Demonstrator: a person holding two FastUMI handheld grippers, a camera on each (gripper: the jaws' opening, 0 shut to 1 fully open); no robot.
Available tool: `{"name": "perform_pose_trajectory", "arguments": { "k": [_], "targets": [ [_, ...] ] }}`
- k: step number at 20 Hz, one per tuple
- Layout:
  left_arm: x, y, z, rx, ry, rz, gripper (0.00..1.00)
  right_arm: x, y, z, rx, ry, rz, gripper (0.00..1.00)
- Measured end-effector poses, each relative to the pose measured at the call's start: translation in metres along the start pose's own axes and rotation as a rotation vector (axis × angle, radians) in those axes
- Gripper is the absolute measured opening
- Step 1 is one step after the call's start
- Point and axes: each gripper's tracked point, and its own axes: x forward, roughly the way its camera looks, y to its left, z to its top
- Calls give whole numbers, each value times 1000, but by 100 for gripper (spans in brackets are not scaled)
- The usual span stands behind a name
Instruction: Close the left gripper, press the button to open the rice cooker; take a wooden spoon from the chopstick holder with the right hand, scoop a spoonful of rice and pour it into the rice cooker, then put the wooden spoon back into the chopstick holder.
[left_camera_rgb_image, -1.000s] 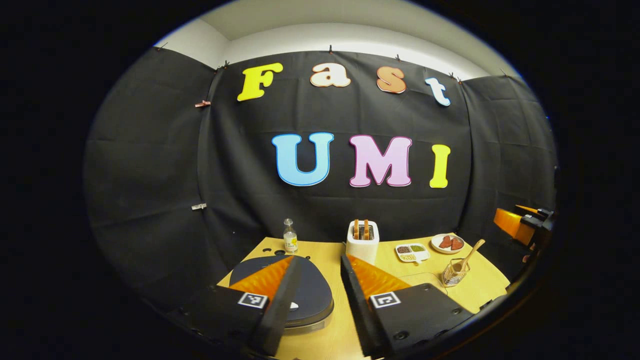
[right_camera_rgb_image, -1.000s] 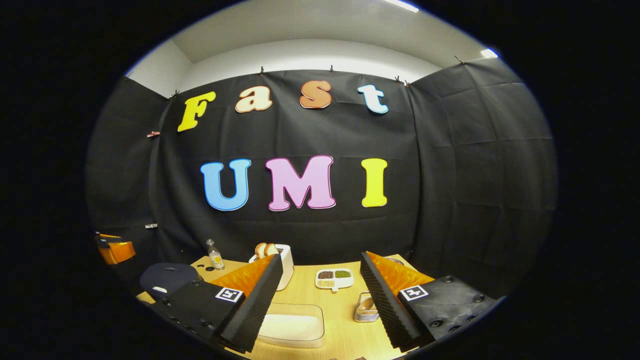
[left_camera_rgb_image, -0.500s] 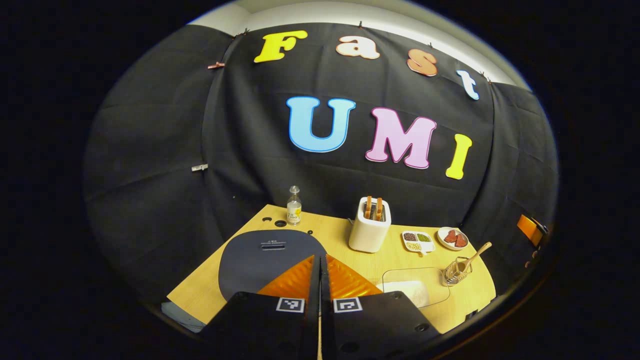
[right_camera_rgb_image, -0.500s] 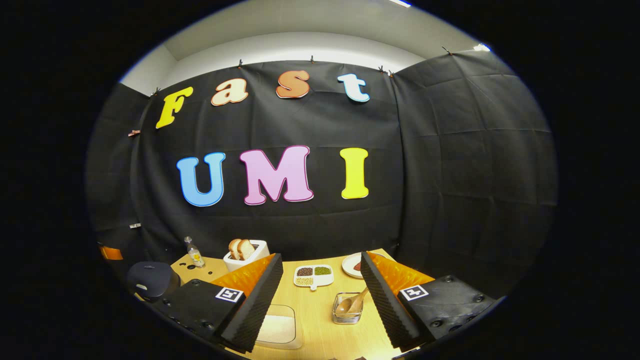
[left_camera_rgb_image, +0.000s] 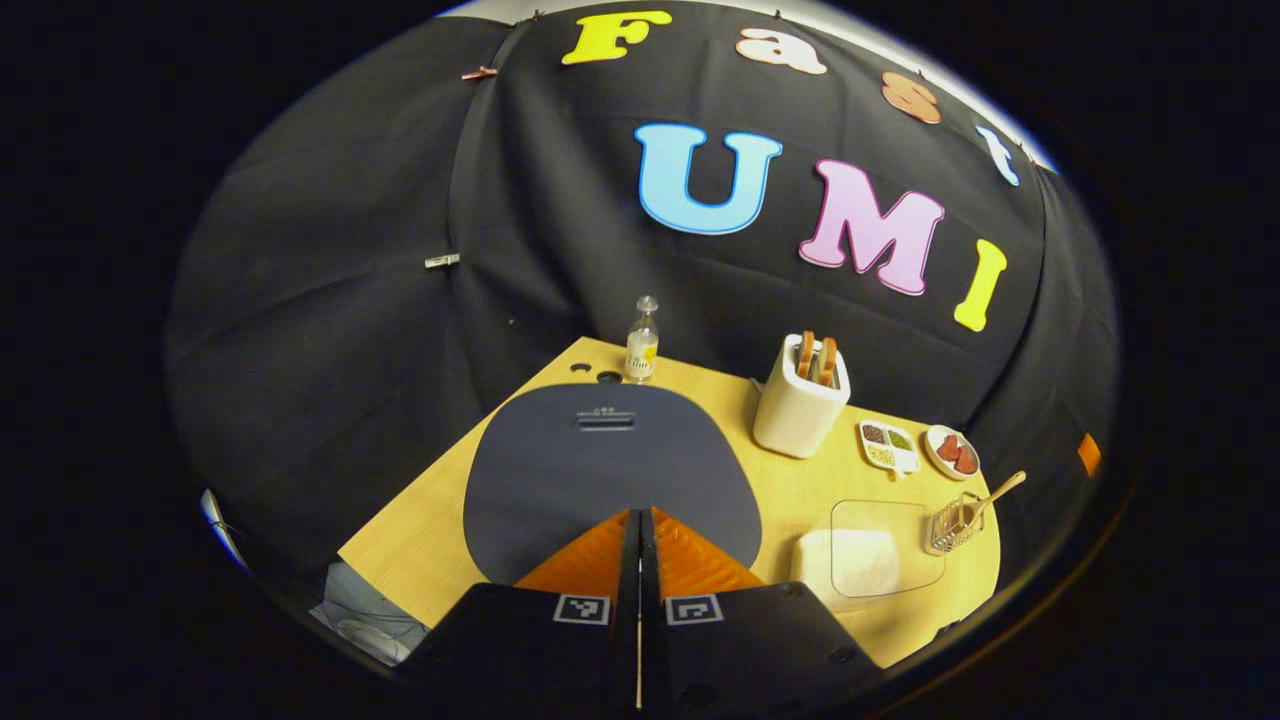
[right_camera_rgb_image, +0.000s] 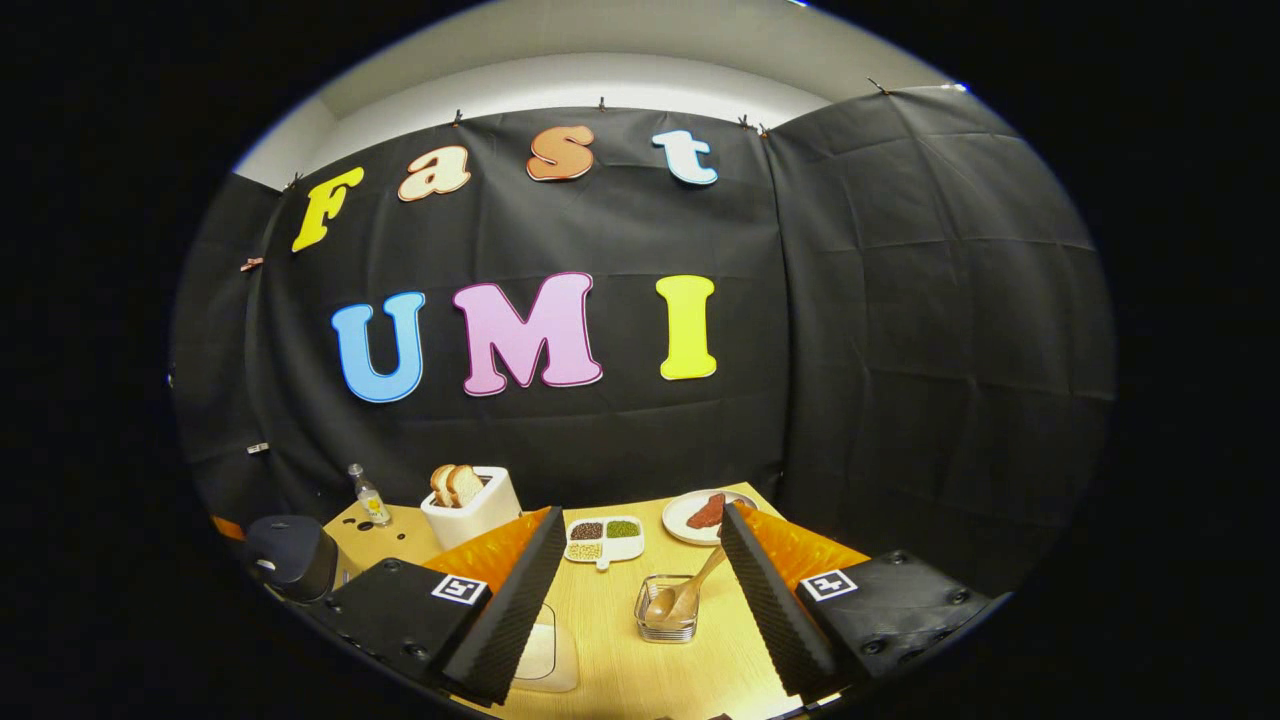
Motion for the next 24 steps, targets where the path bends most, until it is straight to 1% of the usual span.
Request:
{"name": "perform_pose_trajectory", "arguments": {
  "k": [1, 2, 3, 8, 11, 14, 17, 20, 21, 22, 23, 24],
  "targets": [
    [3, 1, -5, -9, 17, 0, 6, 0, 1, -1, -4, 4, 5, 98],
    [6, 0, -10, -12, 31, 0, 8, 1, 2, -4, -9, 9, 10, 95],
    [9, 0, -12, -9, 36, 5, 6, 2, 3, -5, -12, 13, 14, 98],
    [19, -4, -34, -20, 82, -4, 6, 4, 4, -9, -9, 23, 25, 98],
    [21, -5, -37, 16, 70, -9, 7, 6, 3, -11, -12, 32, 26, 98],
    [21, -4, -43, 34, 90, -6, 7, 7, 2, -15, -15, 44, 30, 98],
    [22, -4, -40, 32, 61, -7, 7, 7, 3, -15, -12, 47, 39, 98],
    [14, -8, -32, 32, 32, 29, 7, 9, -1, -14, -8, 46, 36, 98],
    [7, -9, -24, 51, -4, 45, 7, 11, -4, -14, -4, 47, 31, 98],
    [3, -11, -4, 79, -62, 64, 7, 12, -7, -14, 1, 48, 27, 98],
    [-8, -13, 18, 114, -129, 80, 4, 14, -10, -13, 3, 48, 21, 98],
    [-22, -15, 42, 143, -200, 101, 7, 15, -14, -14, 4, 49, 16, 98]
  ]
}}
